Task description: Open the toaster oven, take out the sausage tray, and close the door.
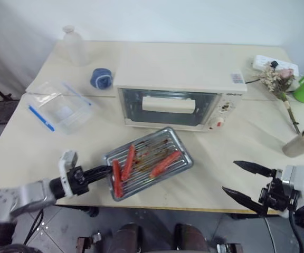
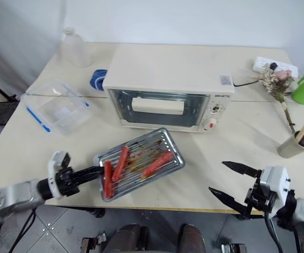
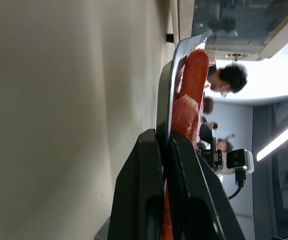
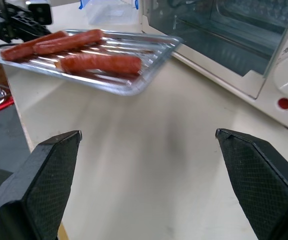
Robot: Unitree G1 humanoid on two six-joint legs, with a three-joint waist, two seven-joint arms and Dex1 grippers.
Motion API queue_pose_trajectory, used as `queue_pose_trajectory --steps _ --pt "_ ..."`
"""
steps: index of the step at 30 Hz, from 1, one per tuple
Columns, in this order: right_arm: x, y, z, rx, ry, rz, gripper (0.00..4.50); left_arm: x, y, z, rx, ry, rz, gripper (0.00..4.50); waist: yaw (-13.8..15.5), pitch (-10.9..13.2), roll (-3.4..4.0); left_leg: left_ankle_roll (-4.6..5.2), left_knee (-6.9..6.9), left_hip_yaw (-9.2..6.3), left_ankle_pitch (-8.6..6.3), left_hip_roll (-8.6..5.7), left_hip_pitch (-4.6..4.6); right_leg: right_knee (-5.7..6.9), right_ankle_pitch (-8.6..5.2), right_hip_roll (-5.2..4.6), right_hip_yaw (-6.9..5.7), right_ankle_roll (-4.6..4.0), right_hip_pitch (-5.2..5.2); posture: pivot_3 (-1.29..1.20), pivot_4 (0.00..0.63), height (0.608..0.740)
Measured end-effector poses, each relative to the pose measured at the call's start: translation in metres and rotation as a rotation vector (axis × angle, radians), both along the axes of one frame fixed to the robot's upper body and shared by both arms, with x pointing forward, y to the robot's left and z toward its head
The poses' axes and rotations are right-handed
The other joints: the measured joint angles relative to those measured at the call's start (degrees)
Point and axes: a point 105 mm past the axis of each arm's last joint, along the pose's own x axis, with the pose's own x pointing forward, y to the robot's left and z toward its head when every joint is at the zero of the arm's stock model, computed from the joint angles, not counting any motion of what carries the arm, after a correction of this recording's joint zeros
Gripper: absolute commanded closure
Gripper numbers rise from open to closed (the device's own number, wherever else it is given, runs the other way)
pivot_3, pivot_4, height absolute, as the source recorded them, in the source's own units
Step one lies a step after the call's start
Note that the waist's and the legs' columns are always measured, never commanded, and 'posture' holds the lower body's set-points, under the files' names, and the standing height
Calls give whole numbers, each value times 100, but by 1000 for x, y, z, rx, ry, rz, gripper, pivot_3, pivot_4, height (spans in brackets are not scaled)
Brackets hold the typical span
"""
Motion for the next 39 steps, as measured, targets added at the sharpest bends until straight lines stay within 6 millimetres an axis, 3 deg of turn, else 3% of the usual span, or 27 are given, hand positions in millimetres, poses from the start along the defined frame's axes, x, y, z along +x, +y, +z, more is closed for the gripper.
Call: queue_pose_trajectory --steps 8,17,18,25,29,32,39 --pt "-14 1 -2 -9 19 -56 13 31 -38 -2 150 -16 -183 4500 -29 -2 -6 -9 -2 18 6 9 5 -3 2 22 10 4 1 0 150 740" --pt "-23 0 -3 -24 41 -87 13 47 -57 -2 228 -67 -260 4500 107 -5 -1 -13 0 29 15 10 17 -5 3 22 34 7 10 0 150 740" --pt "-23 1 -2 -25 36 -85 0 47 -59 -3 234 -70 -267 3925 124 -5 -1 -15 0 31 14 10 17 -7 3 22 37 8 10 0 150 740" --pt "-20 3 -1 -22 26 -92 0 51 -63 -7 232 -90 -269 1936 139 -4 -3 -15 -3 30 12 8 14 -14 6 24 50 12 8 0 150 740" --pt "-18 5 1 -24 19 -74 0 45 -53 -2 206 -149 -250 769 63 -3 -4 -19 -5 35 14 27 17 -18 5 36 51 12 6 0 150 740" --pt "-17 5 2 -27 29 -50 0 44 -31 5 264 -251 -201 44 -60 -2 -6 -33 -17 41 18 40 26 -19 2 44 53 4 5 0 150 740" --pt "-9 -12 8 -63 51 -11 0 34 43 14 471 -626 -43 44 -145 1 -12 -34 -70 76 23 43 25 -48 1 39 74 0 -22 0 150 740"
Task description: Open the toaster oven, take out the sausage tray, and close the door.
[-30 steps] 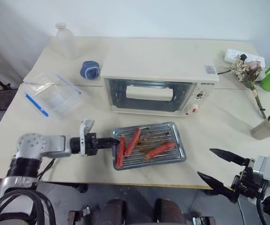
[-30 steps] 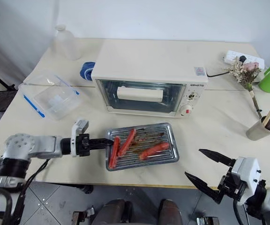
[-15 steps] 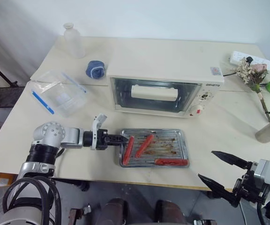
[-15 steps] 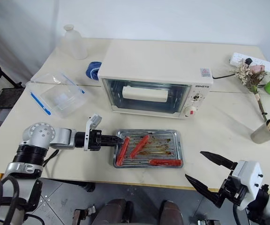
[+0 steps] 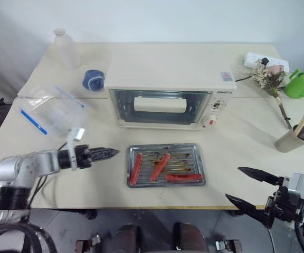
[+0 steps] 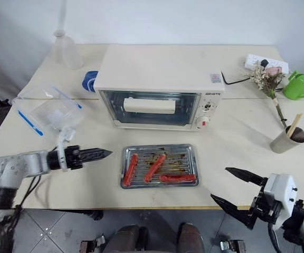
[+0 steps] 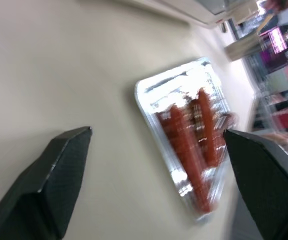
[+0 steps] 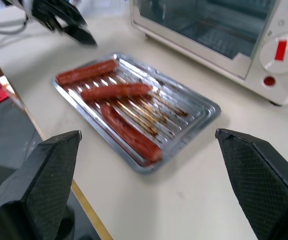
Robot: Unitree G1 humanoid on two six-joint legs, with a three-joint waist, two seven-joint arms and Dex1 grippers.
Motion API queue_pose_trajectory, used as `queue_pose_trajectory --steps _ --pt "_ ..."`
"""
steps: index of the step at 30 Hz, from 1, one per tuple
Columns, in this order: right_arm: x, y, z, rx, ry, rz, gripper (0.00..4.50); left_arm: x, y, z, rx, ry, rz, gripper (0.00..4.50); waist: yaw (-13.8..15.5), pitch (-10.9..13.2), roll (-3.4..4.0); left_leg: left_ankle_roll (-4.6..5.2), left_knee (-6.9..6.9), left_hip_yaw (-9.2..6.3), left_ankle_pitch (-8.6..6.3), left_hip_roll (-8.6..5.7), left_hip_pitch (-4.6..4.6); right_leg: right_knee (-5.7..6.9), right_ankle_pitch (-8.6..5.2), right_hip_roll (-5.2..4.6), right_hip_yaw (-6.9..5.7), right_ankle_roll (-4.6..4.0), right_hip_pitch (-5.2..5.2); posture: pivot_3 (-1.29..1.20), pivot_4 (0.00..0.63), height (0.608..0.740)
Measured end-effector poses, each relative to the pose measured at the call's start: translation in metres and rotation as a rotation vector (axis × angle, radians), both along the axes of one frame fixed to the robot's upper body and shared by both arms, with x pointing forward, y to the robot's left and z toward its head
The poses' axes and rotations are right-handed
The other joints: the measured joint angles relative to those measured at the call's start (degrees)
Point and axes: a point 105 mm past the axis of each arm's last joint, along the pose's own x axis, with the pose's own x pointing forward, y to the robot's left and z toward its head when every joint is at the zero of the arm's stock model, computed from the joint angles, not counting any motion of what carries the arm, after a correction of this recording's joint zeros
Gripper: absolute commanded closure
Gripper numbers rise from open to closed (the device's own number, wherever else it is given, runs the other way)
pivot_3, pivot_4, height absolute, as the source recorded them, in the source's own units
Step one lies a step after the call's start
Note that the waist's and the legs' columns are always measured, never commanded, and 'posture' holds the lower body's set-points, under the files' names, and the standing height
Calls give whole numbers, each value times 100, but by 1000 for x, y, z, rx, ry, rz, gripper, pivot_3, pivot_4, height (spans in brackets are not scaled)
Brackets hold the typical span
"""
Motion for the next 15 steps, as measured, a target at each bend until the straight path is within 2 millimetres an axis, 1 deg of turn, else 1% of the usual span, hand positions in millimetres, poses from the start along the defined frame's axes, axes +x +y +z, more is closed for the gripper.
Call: queue_pose_trajectory --steps 1,2,3,5,7,10,12,15 --pt "2 -3 4 -5 -6 9 0 -4 12 2 61 -88 6 44 3 0 0 3 -1 -1 -4 0 -1 -7 0 -4 -4 0 1 0 150 740" --pt "3 -5 6 -3 -6 17 0 -8 19 4 115 -163 2 44 6 0 0 7 -2 0 -8 0 -1 -11 0 -7 -5 0 2 0 150 740" --pt "4 -7 8 -7 -6 28 0 -11 24 6 157 -232 -9 44 34 0 1 11 -2 -1 -12 0 -2 -15 0 -11 -5 0 5 0 150 740" --pt "6 -3 15 -3 -12 78 0 -24 32 6 260 -375 -60 44 51 0 2 15 -2 -1 -21 1 -6 -27 0 -33 3 0 3 0 150 740" --pt "7 2 18 -5 -16 125 0 -34 34 5 347 -483 -130 44 100 1 1 13 -2 -7 -28 3 -10 -42 0 -52 4 0 2 0 150 740" --pt "9 11 21 -8 -25 191 0 -46 37 13 390 -584 -192 44 115 1 2 17 -1 -12 -31 2 -13 -41 0 -62 -3 0 5 0 150 740" --pt "9 16 21 -5 -26 222 0 -49 39 17 402 -617 -200 44 110 1 2 21 -1 -10 -32 2 -13 -34 0 -63 -16 0 8 0 150 740" --pt "12 19 22 -7 -35 236 0 -49 39 18 407 -629 -203 44 106 2 2 25 0 -7 -31 -1 -12 -23 1 -63 -67 2 8 0 150 740"
